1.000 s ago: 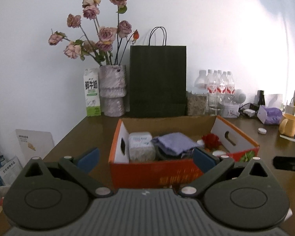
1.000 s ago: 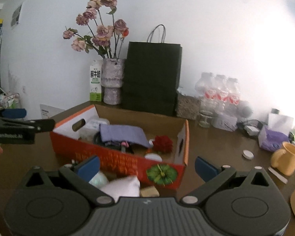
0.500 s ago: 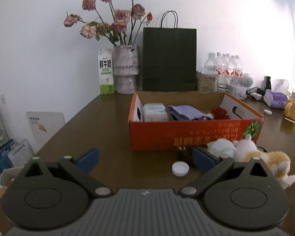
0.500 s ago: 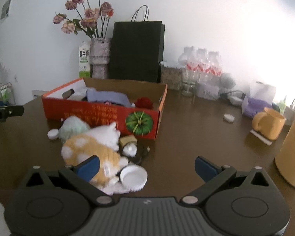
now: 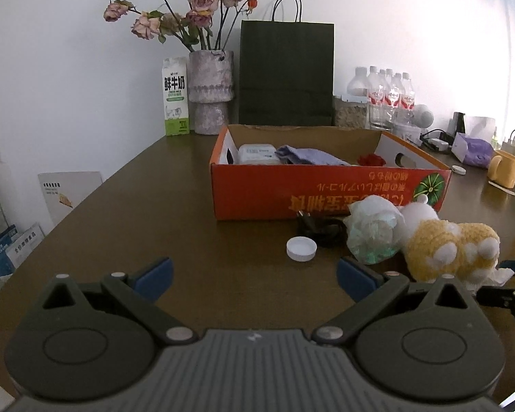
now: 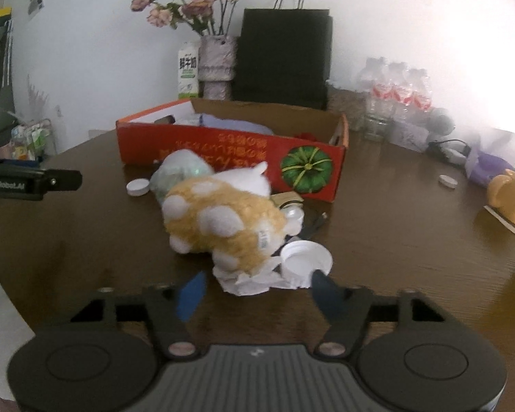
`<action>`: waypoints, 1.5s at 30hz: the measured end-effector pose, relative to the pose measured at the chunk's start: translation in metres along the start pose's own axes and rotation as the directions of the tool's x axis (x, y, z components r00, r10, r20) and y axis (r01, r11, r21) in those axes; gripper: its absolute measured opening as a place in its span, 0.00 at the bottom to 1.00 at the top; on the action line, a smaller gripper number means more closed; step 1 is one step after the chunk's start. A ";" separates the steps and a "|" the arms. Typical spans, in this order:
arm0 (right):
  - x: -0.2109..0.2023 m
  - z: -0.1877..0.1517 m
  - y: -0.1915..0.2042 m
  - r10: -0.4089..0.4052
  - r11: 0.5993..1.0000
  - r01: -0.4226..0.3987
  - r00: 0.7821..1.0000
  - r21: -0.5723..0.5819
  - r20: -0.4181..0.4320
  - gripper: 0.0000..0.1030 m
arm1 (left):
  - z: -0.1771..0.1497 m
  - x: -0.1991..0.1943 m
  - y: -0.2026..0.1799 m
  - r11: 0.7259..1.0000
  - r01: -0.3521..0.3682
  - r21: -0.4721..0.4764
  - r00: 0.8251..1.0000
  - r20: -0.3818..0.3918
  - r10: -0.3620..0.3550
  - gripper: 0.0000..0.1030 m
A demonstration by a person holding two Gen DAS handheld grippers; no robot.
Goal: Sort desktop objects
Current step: 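Grasp the white crumpled tissue with the right tool while the left tool grasps the white bottle cap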
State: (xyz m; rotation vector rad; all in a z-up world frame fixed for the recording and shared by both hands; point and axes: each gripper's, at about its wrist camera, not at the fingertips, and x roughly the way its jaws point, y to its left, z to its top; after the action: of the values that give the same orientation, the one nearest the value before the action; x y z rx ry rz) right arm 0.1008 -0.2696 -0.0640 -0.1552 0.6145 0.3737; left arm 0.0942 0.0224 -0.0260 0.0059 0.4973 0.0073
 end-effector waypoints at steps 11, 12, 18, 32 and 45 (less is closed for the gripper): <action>-0.005 -0.002 0.000 0.027 1.000 -0.027 1.000 -0.008 0.017 0.12 | -0.001 -0.003 0.004 1.000 -0.004 -0.013 1.000 0.003 0.004 1.00; -0.008 0.000 -0.001 0.024 1.000 -0.024 0.999 -0.006 0.026 0.12 | -0.001 -0.004 0.004 1.000 -0.003 -0.013 1.000 0.005 0.003 1.00; -0.024 0.008 -0.007 -0.009 1.000 0.009 0.997 -0.002 0.079 0.11 | 0.001 -0.005 0.001 1.000 -0.002 -0.017 1.000 0.010 0.002 1.00; -0.021 0.029 -0.036 -0.097 0.995 0.092 0.986 0.044 0.136 0.09 | 0.006 0.011 -0.003 1.000 0.002 -0.008 1.000 -0.005 -0.002 1.00; 0.003 0.045 -0.057 -0.107 0.991 0.094 0.982 0.092 0.156 0.09 | 0.017 0.056 -0.015 1.000 -0.011 0.017 0.998 -0.062 0.013 1.00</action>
State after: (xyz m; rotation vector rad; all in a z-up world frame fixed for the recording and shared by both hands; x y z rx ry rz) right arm 0.1493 -0.3103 -0.0279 -0.0741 0.4602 0.2591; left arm 0.1517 0.0074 -0.0383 0.0251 0.5597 0.0151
